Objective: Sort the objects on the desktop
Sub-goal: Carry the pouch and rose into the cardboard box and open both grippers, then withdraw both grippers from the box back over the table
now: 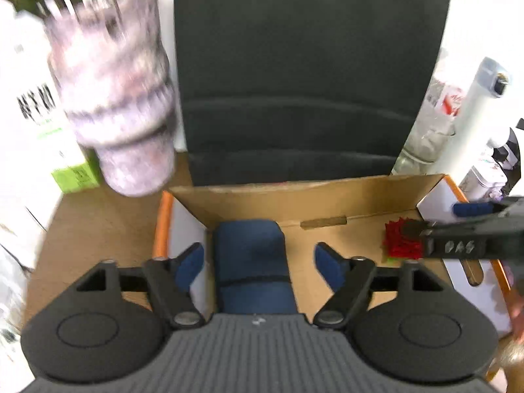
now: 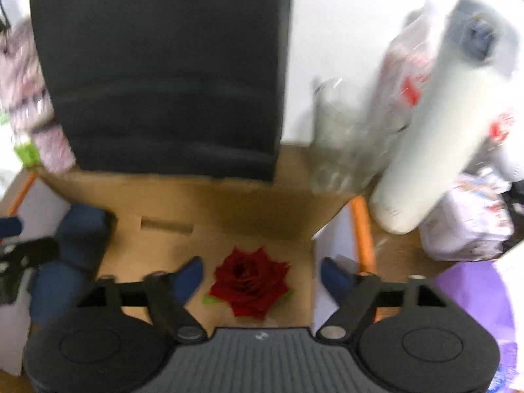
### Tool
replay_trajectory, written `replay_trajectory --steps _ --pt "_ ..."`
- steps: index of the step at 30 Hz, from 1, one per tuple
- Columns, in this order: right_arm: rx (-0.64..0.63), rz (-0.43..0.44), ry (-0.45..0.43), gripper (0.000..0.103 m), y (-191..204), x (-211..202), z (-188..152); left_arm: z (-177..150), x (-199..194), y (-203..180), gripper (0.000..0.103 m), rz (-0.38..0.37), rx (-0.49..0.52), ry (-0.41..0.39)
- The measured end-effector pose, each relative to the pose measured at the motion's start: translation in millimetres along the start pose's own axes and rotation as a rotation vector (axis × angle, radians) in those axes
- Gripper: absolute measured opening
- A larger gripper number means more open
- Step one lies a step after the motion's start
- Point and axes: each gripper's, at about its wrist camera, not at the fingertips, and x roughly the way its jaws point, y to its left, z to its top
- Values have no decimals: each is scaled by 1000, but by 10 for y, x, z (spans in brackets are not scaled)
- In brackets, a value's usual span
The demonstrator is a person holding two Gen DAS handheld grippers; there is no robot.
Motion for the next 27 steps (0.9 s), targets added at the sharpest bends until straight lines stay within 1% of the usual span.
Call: replay_trajectory --steps 1,3,5,6,9,10,12,14,15,17,18,19,21,22,24,25,26,27 --pt "2 9 -11 82 -13 -94 11 2 -96 10 86 10 2 -10" --pt "11 37 -26 82 -37 -292 3 0 -292 24 88 9 -15 -6" --pt "4 53 -33 82 -29 -516 -75 -42 -492 56 92 14 -46 8" --pt "-4 59 -39 83 -25 -618 -134 -68 -581 64 98 24 -52 7" --pt "-27 82 -77 87 -53 -993 -405 -296 -883 22 99 65 -16 -22" --pt "-26 81 -78 87 -68 -1079 -461 -378 -970 10 99 77 -8 -21" --pt "-6 80 -89 87 -118 -1278 -646 -570 -1160 1 99 90 -25 -21" --pt "17 96 -118 87 -146 -1522 -880 -812 -1374 -16 101 68 -56 -46" --pt "24 113 -139 87 -141 -1644 -1004 -967 -1494 -30 103 37 -71 -73" --pt "33 154 -173 88 -133 -1831 -1307 -1282 -1703 -75 103 -11 -89 -109" --pt "39 178 -192 89 -119 -1928 -1505 -1460 -1807 -116 103 -28 -96 -132" --pt "43 191 -201 92 -101 -1998 -1680 -1628 -1899 -160 103 -43 -93 -152" --pt "42 208 -216 97 -62 -2089 -1994 -2012 -2063 -244 103 -78 -70 -204" --pt "37 197 -226 97 -18 -2126 -2162 -2188 -2108 -283 103 -81 -60 -221" --pt "2 171 -230 97 93 -2207 -2489 -2527 -2144 -381 103 -39 -42 -231" --pt "-21 172 -231 97 144 -2243 -2642 -2671 -2149 -428 103 -15 -32 -232" --pt "-16 171 -235 97 177 -2278 -2800 -2810 -2154 -473 103 3 -27 -232" --pt "-13 175 -237 97 215 -2310 -2949 -2952 -2158 -507 103 4 -17 -233"
